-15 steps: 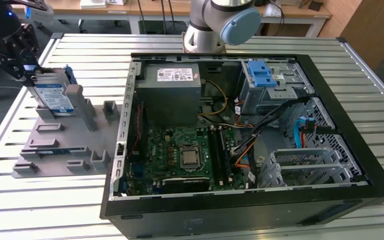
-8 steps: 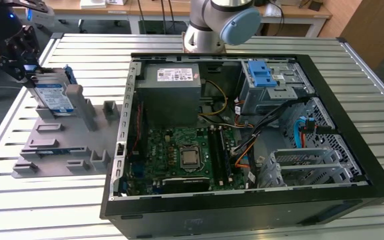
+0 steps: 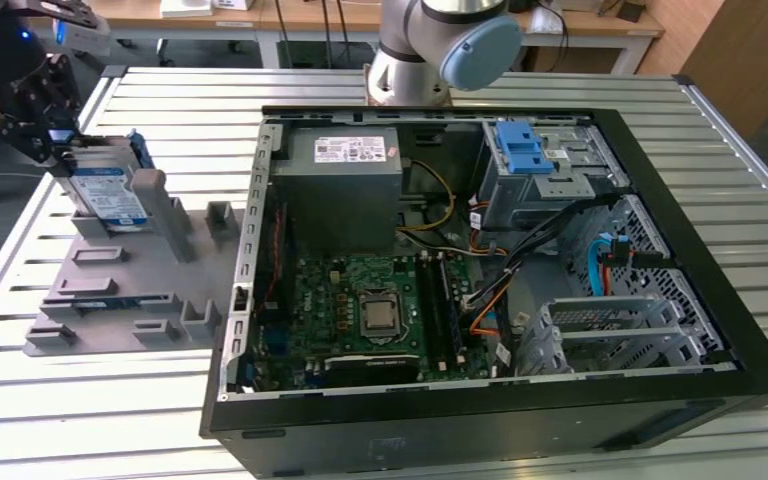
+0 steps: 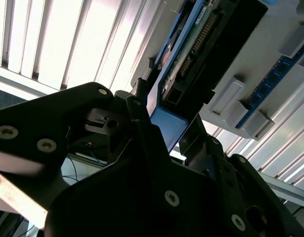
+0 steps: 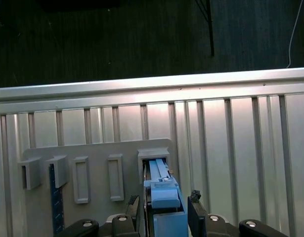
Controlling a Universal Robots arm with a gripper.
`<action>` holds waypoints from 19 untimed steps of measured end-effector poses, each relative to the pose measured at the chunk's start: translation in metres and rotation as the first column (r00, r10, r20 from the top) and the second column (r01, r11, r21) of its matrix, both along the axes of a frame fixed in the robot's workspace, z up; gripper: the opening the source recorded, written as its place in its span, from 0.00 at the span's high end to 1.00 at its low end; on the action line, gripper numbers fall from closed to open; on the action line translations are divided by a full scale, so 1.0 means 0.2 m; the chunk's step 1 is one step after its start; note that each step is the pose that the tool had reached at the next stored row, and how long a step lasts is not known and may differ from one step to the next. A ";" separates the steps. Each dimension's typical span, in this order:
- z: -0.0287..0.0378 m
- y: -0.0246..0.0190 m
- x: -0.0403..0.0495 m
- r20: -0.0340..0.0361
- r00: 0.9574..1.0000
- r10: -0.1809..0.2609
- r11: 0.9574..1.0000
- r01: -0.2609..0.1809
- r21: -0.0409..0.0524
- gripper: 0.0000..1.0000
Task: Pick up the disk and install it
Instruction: 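Pick up the disk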
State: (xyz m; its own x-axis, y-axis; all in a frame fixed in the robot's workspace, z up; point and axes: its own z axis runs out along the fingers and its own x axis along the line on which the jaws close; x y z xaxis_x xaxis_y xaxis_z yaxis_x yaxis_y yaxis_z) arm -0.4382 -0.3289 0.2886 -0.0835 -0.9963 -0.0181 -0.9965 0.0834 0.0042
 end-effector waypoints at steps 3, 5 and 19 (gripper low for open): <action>-0.001 0.000 0.000 0.000 1.000 0.000 1.000 0.000 0.000 0.51; -0.002 0.000 0.000 0.000 1.000 0.000 1.000 0.000 0.000 0.58; -0.002 0.000 -0.001 0.000 1.000 0.023 1.000 -0.023 0.000 0.63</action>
State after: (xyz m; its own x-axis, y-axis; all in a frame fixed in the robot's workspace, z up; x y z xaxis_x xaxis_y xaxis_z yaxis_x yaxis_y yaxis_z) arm -0.4383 -0.3290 0.2881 -0.0601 -0.9980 -0.0182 -0.9982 0.0600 0.0040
